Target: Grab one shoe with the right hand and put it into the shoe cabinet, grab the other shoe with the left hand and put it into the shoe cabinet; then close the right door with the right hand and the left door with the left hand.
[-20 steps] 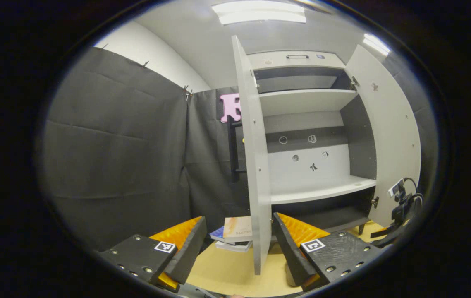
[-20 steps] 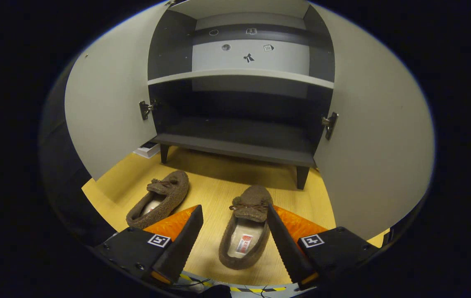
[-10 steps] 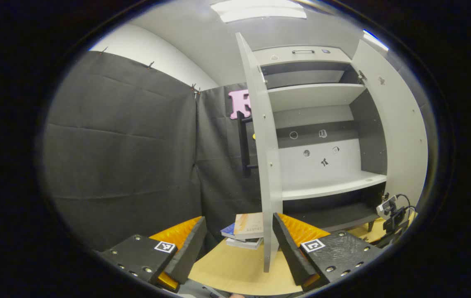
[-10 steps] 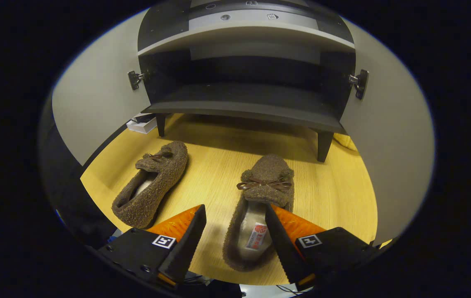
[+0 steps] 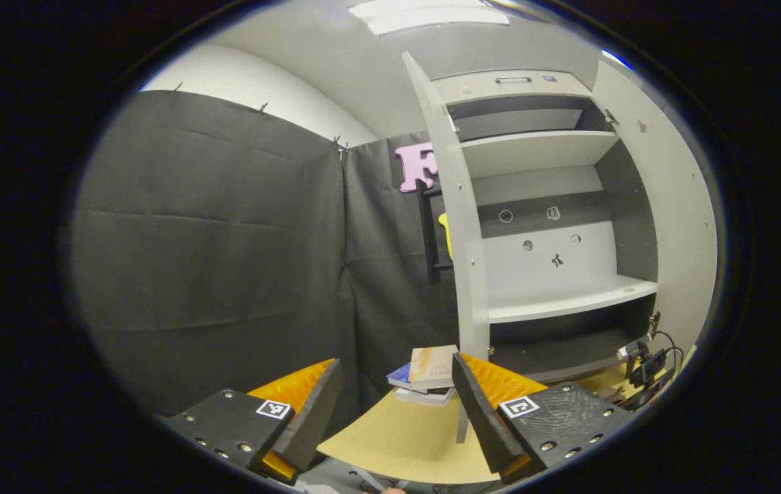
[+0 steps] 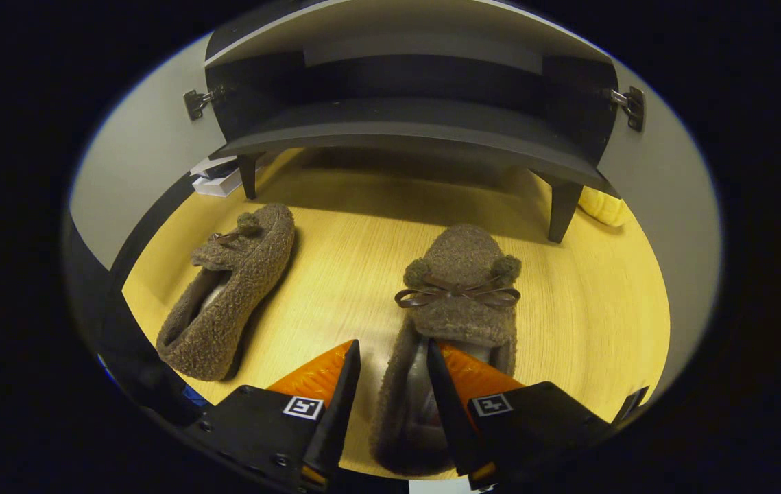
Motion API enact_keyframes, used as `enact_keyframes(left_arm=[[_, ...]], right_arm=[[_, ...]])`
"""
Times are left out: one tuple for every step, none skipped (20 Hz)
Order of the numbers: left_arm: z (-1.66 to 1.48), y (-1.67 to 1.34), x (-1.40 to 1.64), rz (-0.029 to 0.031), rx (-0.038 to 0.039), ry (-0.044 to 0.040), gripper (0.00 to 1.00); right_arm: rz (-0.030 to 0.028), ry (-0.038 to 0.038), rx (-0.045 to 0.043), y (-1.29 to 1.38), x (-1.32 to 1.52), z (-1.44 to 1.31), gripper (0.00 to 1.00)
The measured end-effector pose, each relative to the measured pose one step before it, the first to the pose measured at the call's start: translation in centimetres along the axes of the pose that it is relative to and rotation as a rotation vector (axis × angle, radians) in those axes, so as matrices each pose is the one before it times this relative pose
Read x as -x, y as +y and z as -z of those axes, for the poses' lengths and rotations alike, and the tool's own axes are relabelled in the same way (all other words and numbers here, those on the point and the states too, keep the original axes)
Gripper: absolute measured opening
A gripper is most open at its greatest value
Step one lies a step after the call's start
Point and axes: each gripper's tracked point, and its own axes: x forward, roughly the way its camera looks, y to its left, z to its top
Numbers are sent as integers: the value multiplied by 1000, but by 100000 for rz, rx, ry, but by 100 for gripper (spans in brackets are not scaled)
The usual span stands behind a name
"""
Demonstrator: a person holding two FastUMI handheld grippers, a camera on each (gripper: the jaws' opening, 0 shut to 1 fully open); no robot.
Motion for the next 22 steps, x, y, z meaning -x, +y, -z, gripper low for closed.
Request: enact_keyframes(left_arm=[[-118, 38, -59, -513, -146, -168, 99], [42, 12, 33, -330, -160, -258, 99], [-65, -55, 7, -83, -185, -191, 99], [-8, 30, 56, 22, -279, -171, 99], [-79, -29, 47, 157, -294, -289, 99], [38, -33, 21, 218, -239, -403, 99], [-69, -45, 21, 296, -151, -147, 99], [-16, -63, 50, 628, -104, -298, 99], [-90, 30, 23, 252, -280, -366, 99], [-33, -73, -49, 311, -178, -430, 99], [-44, -84, -31, 519, 34, -179, 99], [83, -35, 88, 539, 89, -113, 99], [-60, -52, 25, 417, 235, -263, 99], [-19, -96, 26, 623, 362, -160, 99], [4, -128, 41, 818, 411, -117, 99], [-92, -120, 117, 789, 218, -334, 99], [-88, -139, 63, 941, 68, -267, 99], [18, -163, 51, 1090, 10, -262, 99], [-74, -179, 61, 884, -184, -281, 99], [-8, -156, -12, 622, -120, -619, 99], [-138, -180, -42, 743, 199, -670, 99], [-27, -204, -44, 774, 420, -395, 99]], right_arm=[[1884, 238, 1209, -354, -508, 126, 46], [-73, 645, 175, 103, -108, 63, 28], [-13, 343, 1203, 8, -495, -66, 28], [1627, -659, -1757, -356, 773, -243, 24], [-612, 1143, -80, 281, -673, 23, 6], [20, -970, -985, -294, 617, 168, 5], [-263, -1045, -2293, -73, 277, -458, 6], [-100, -1197, -1398, 35, -19, 64, 2], [57, -397, -153, -152, 519, -42, 1], [175, -1554, -659, -193, 455, -416, 1], [116, -1531, -553, -304, 630, -480, 1], [-661, -906, -830, -125, 512, -257, 1], [-954, -1213, -1688, 36, 695, -519, 0], [-573, -725, -1072, 97, 546, -289, 0], [308, -1281, -250, -35, 502, -505, 1], [-52, -1580, -96, -111, 631, -568, 1], [-484, -1348, -317, 63, 727, -637, 1], [-733, -1517, -549, 172, 781, -643, 1], [-395, -1482, -239, 95, 1000, -730, 1], [-186, -1891, 173, 14, 764, -869, 1], [292, -2360, 316, -115, 860, -1020, 1], [403, -2208, 507, -176, 791, -961, 0]])
